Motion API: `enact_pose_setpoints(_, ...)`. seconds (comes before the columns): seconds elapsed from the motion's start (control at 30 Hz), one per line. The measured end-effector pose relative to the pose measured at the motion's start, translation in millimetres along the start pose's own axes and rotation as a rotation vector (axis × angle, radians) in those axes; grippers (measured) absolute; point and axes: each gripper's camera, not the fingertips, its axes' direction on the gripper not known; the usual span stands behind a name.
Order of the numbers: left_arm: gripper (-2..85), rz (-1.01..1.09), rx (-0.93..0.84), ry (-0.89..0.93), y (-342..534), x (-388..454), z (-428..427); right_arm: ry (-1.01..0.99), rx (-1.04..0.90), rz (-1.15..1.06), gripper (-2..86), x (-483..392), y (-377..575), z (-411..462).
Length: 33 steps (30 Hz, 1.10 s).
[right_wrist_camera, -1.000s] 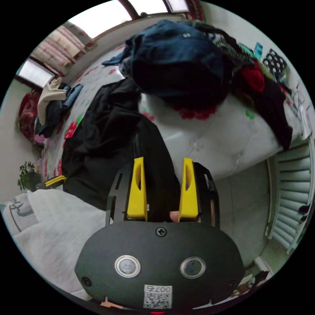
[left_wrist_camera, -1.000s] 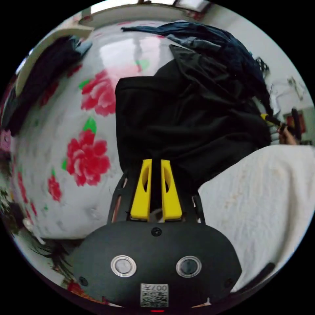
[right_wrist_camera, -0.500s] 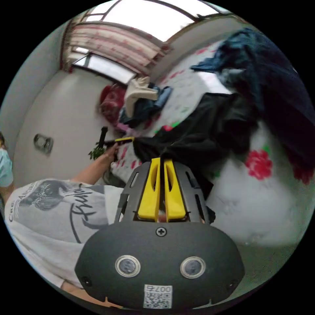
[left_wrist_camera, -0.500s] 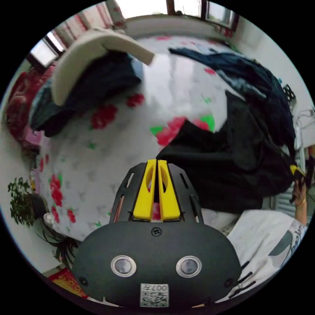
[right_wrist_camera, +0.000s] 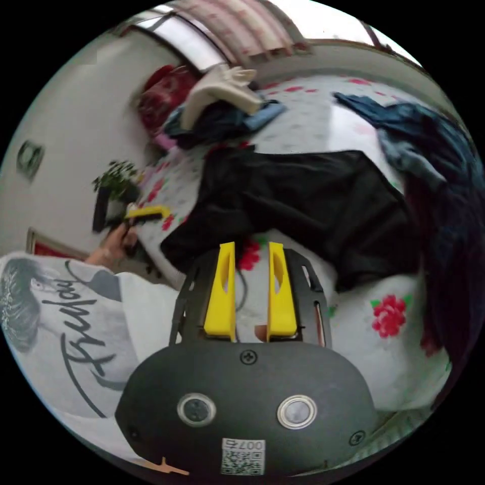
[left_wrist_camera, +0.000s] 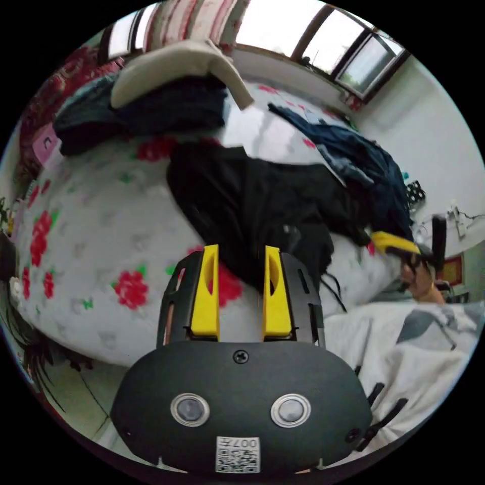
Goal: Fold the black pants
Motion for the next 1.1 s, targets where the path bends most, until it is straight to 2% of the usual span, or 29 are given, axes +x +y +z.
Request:
enact_pose_setpoints(0.17, 17.3, 0.144, -0.088, 0.062, 23.2, 40.3, 12.6, 0.222, -0.013, 0.277, 10.7, 63.5, 3.7, -4.9)
enact_pose_setpoints(0.3, 21.1, 0.267, -0.261, 0.081, -15.7, 65.4, 43.8, 0.185, -0.119, 0.367, 8.6, 86.0, -5.5, 20.1)
enact_pose_setpoints(0.4, 13.4, 0.308, -0.359, -0.101, -42.0, 76.8, 68.2, 0.124, -0.151, 0.392, 2.9, 89.1, -15.2, 32.2)
enact_pose_setpoints(0.47, 8.1, 0.299, -0.357, -0.119, -55.8, 74.6, 61.7, 0.133, -0.132, 0.361, 0.5, 83.1, -25.4, 23.8)
enact_pose_setpoints(0.57, 1.7, 0.193, -0.269, -0.057, -70.2, 50.7, 24.8, 0.150, -0.028, 0.258, -0.2, 69.1, -36.9, -8.5)
enact_pose_setpoints(0.67, 0.0, 0.159, -0.165, -0.125, -87.6, 23.0, -33.8, 0.099, 0.120, 0.205, -0.4, 60.8, -55.2, -61.0)
enact_pose_setpoints(0.9, -0.8, 0.088, 0.227, -0.487, -135.0, -23.6, -249.6, 0.073, 0.489, 0.057, -0.5, 23.3, -102.0, -196.6)
enact_pose_setpoints(1.03, -0.7, 0.060, 0.399, -0.664, -96.6, -24.0, -345.5, 0.045, 0.699, -0.098, -0.5, -12.8, -85.6, -255.9)
enact_pose_setpoints(1.1, -0.6, 0.051, 0.435, -0.700, -65.5, -26.9, -364.1, 0.037, 0.740, -0.135, -0.5, -19.8, -70.7, -269.9)
